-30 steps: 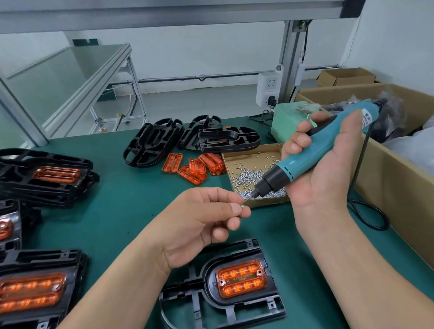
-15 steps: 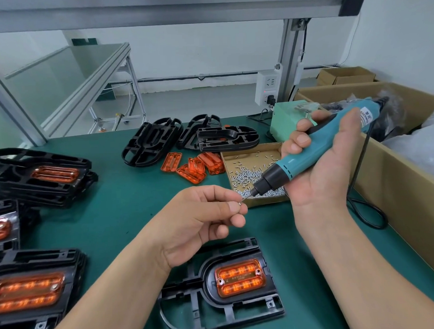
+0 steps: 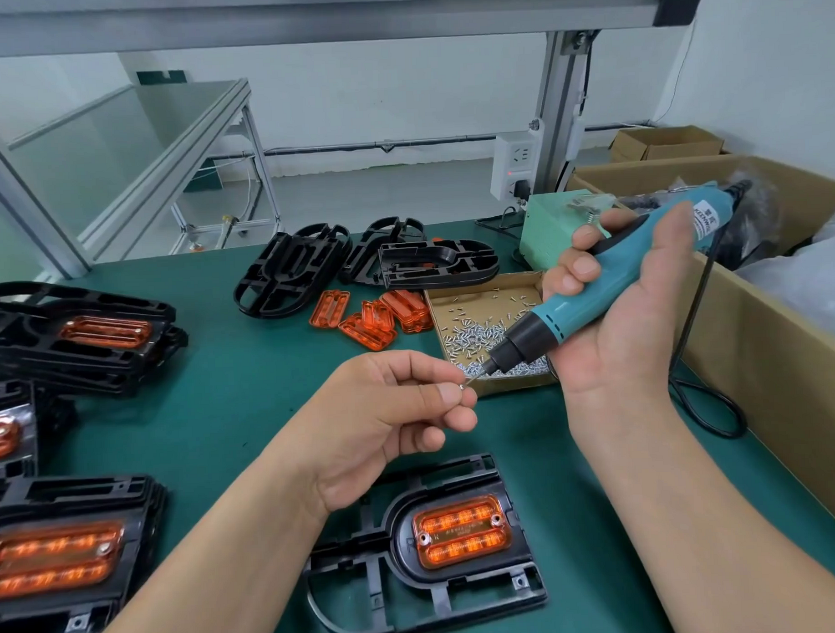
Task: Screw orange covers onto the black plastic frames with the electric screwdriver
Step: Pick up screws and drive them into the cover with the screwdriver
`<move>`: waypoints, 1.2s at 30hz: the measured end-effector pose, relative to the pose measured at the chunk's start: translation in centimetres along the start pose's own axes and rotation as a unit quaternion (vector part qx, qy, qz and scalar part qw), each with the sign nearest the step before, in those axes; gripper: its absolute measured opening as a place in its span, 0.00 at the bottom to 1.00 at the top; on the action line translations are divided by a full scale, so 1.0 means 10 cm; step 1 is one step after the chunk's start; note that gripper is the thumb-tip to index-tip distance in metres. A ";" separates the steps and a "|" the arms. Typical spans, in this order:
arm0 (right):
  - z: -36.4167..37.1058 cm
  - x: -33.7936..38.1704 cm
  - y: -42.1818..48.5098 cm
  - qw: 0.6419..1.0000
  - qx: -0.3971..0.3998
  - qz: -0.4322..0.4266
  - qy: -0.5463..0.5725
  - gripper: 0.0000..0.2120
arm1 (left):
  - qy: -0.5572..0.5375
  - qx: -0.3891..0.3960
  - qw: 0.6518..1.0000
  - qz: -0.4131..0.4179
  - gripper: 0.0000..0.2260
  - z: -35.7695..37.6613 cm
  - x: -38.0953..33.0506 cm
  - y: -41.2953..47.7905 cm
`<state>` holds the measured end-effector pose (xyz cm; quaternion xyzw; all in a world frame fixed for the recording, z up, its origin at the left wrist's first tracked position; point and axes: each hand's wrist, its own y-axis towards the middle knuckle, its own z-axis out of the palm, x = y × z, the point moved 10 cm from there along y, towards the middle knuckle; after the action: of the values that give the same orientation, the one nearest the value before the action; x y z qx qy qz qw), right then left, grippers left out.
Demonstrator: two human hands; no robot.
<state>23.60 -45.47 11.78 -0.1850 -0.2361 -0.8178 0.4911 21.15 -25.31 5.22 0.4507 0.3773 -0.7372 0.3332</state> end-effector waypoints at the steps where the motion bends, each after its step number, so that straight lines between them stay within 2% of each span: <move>1: 0.00 0.00 0.00 1.000 0.001 0.000 0.000 0.18 | 0.003 -0.002 1.000 0.002 0.11 0.00 0.00 0.00; 11: 0.02 -0.01 0.00 1.000 0.011 -0.001 -0.006 0.18 | 0.070 -0.018 0.997 0.028 0.07 -0.04 -0.03 -0.01; 16: -0.10 -0.05 0.00 0.999 -0.044 0.006 -0.016 0.18 | 0.141 -0.048 0.986 0.074 0.04 -0.07 -0.10 0.00; 19: -0.16 -0.10 -0.02 0.998 -0.067 0.014 -0.007 0.18 | 0.133 -0.056 0.987 0.075 0.04 -0.10 -0.10 0.01; 25: -0.07 -0.07 -0.02 1.000 -0.030 0.002 -0.008 0.17 | 0.132 -0.041 0.988 0.073 0.04 -0.05 -0.07 0.01; 31: -0.10 -0.12 -0.01 0.999 -0.034 0.011 -0.005 0.15 | 0.159 -0.036 0.983 0.081 0.04 -0.02 -0.08 -0.02; 36: -0.11 -0.14 0.02 0.999 -0.031 0.028 -0.002 0.15 | 0.160 0.002 0.985 0.062 0.06 0.03 -0.07 -0.03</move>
<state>24.30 -45.18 10.12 -0.2088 -0.2061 -0.8103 0.5073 21.00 -25.36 6.01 0.5865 0.3954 -0.6339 0.3127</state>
